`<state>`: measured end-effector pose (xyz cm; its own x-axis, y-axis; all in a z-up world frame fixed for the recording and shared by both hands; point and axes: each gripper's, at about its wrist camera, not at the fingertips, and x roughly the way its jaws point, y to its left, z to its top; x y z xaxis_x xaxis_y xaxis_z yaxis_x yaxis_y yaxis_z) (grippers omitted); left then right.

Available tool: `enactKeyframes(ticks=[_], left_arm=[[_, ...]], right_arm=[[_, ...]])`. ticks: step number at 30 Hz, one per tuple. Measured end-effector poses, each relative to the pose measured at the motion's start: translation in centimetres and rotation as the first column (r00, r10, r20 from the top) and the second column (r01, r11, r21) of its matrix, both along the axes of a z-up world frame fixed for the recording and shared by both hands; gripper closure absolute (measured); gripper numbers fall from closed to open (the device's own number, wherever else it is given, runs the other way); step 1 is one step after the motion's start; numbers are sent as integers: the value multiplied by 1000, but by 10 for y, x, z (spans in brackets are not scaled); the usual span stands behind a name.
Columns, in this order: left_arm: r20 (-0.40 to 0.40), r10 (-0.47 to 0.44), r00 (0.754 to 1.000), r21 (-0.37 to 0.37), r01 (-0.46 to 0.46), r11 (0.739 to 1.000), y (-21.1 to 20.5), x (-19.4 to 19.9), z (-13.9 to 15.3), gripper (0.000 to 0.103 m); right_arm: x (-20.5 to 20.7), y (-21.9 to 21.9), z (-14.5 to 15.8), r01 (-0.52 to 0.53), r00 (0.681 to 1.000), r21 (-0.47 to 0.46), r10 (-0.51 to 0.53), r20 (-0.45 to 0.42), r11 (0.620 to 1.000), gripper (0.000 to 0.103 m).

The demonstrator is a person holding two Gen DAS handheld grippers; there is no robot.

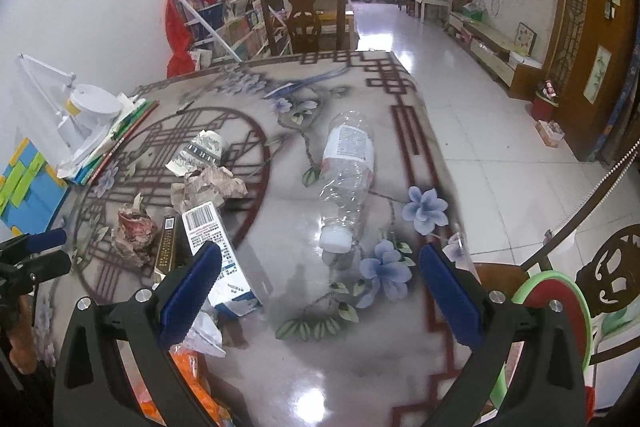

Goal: Collect trash
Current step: 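Move both tools back over the table toward the crumpled paper and bottle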

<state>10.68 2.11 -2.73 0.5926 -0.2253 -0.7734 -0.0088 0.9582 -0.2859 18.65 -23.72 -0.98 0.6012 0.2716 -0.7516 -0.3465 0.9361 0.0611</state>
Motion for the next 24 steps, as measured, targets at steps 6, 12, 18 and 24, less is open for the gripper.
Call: enactKeyframes(ticks=[6, 12, 18, 24], left_arm=[[-46, 34, 998, 45, -32, 998, 15, 16, -28, 5], [-88, 93, 992, 24, -91, 996, 31, 33, -45, 5], [-103, 98, 990, 89, -89, 992, 29, 58, -63, 5], [-107, 96, 990, 123, -83, 989, 28, 65, -76, 5]], right_arm=[[19, 15, -16, -5, 999, -43, 3, -32, 999, 7], [44, 23, -33, -6, 999, -93, 1, -51, 996, 7], [67, 21, -47, 12, 997, -102, -20, -70, 995, 7], [86, 30, -56, 26, 999, -117, -31, -44, 993, 7]])
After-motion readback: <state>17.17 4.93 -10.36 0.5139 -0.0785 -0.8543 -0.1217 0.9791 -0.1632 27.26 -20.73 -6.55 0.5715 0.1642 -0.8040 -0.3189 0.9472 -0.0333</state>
